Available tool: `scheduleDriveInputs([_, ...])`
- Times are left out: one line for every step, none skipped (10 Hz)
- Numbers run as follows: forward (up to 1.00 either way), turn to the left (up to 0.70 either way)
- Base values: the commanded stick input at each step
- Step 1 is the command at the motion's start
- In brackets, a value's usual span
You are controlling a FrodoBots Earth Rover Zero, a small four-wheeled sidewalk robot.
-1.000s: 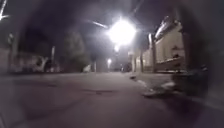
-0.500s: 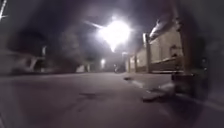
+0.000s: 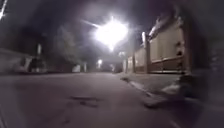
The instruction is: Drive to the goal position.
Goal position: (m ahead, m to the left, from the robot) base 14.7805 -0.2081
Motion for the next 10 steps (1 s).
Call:
scheduleDriveInputs([0.70, 0.00])
scheduleDriveInputs([0.70, 0.00])
scheduleDriveInputs([0.70, 0.00])
scheduleDriveInputs([0.70, 0.00])
scheduleDriveInputs([0.70, 0.00])
scheduleDriveInputs([0.70, 0.00])
scheduleDriveInputs([0.70, 0.00])
scheduleDriveInputs([0.70, 0.00])
scheduleDriveInputs([0.70, 0.00])
scheduleDriveInputs([0.70, 0.00])
